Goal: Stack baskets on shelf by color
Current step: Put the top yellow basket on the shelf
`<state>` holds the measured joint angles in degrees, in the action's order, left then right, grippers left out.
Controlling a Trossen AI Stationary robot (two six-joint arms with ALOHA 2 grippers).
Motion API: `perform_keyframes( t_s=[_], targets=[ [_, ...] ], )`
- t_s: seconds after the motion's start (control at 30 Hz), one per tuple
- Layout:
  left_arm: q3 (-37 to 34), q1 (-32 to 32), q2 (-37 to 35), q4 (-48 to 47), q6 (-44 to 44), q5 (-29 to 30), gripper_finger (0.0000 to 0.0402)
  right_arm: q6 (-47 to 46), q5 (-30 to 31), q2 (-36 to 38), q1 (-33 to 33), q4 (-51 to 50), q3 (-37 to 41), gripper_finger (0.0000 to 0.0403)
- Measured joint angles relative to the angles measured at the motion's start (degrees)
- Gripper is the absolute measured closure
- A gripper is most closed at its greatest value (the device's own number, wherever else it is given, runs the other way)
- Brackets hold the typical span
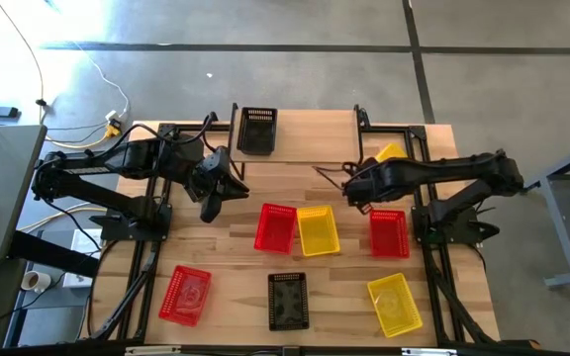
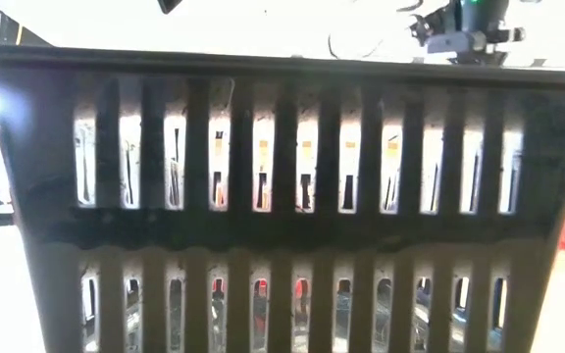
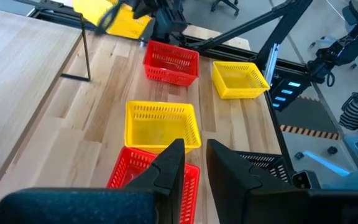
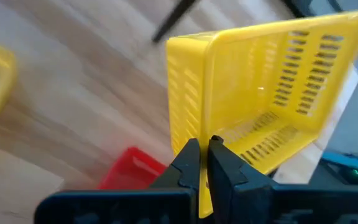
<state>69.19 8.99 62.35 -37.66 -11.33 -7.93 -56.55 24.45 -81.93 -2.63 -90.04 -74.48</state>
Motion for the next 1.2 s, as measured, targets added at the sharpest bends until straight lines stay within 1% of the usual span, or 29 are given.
perform_keyframes(
  t_s=[0.27, 0.47, 0.6, 0.73, 0.87, 1.0, 1.13, 1.2],
  targets=[
    [0.0, 0.0, 0.0, 0.0, 0.9, 0.0, 0.0342, 0.3, 4.6, 0.0, 1.4, 0.1, -5.0, 0.0403],
    [0.0, 0.0, 0.0, 0.0, 1.0, 0.0, 0.0342, 3.4, 7.8, 0.0, 3.8, 0.0, -7.8, 0.0403],
    [0.0, 0.0, 0.0, 0.0, 1.0, 0.0, 0.0342, 7.4, 11.2, 0.0, 6.0, 0.0, -10.8, 0.0403],
    [0.0, 0.0, 0.0, -0.1, 1.0, 0.0, 0.0342, 14.9, 15.0, 0.0, 8.6, 0.0, -15.1, 0.0403],
    [0.0, 0.0, 0.0, -0.1, 1.0, 0.0, 0.0342, 25.9, 17.4, 0.0, 11.4, 1.2, -19.7, 0.0403],
    [0.0, 0.0, 0.0, -0.1, 1.0, 0.3, 0.0342, 38.3, 17.8, 0.0, 14.0, 4.8, -23.3, 0.0403],
    [0.0, 0.0, 0.0, -0.7, 0.4, 3.6, 0.0342, 48.9, 17.3, -0.1, 15.6, 10.8, -24.4, 0.0403],
    [0.0, 0.0, 0.0, -1.3, -1.1, 5.6, 0.0342, 52.3, 16.6, -0.7, 16.2, 12.4, -24.4, 0.0403]
  ],
)
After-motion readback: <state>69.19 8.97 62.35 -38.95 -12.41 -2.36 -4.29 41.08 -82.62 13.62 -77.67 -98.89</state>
